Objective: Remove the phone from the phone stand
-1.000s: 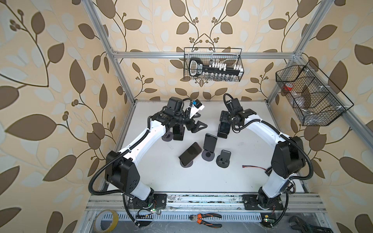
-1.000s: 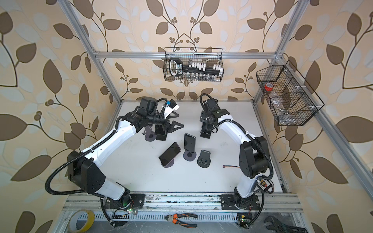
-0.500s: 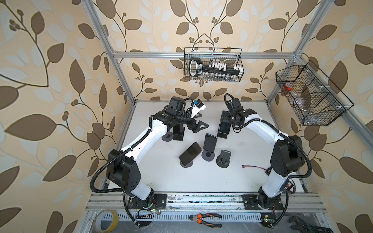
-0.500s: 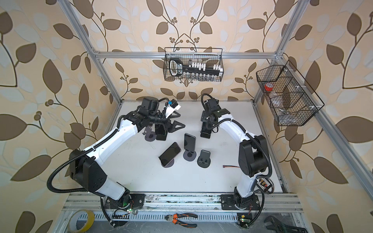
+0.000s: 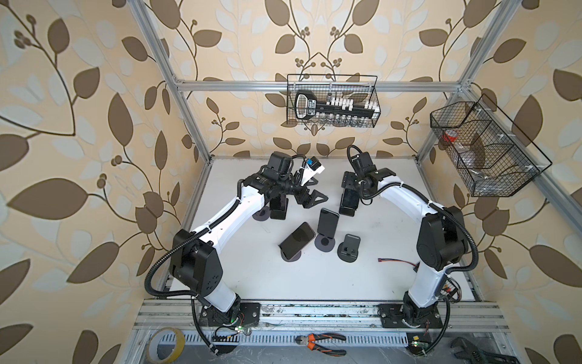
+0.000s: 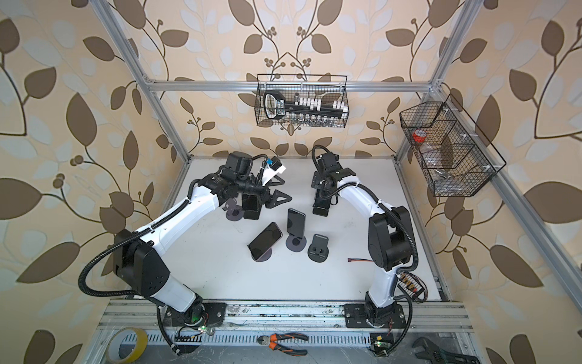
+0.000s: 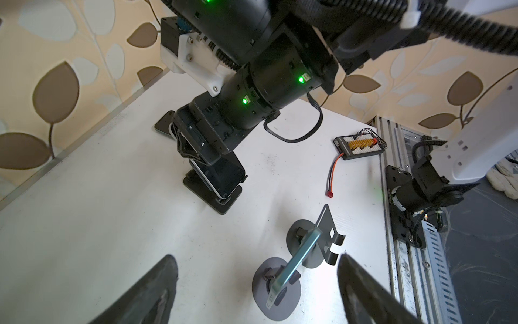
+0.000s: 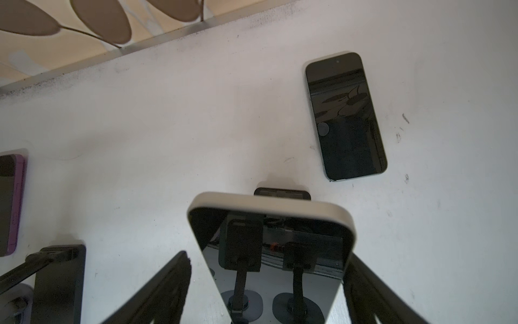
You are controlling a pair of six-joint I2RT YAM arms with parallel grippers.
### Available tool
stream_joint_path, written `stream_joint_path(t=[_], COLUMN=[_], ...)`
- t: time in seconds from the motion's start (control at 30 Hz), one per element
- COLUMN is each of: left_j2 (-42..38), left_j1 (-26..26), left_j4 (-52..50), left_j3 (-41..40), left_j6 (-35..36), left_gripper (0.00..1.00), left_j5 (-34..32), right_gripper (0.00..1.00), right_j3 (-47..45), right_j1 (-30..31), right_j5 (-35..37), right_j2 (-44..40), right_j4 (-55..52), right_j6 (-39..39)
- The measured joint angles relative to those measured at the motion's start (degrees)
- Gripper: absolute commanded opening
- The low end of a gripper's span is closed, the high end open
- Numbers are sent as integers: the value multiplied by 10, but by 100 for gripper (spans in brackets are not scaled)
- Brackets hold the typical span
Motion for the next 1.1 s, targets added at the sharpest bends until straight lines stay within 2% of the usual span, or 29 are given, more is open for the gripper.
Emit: stream_joint_path(t=[1.1], left_j2=[3], left_j1=[-10], left_j4=[-15], left_j3=[16], left_j6=[12], left_gripper=[89], left_j5=[-4], right_gripper=[83], right_j3=[15], right_j1=[-8], right_j5=[6], right_j2=[38], right_j4=[3], right_j6=[0])
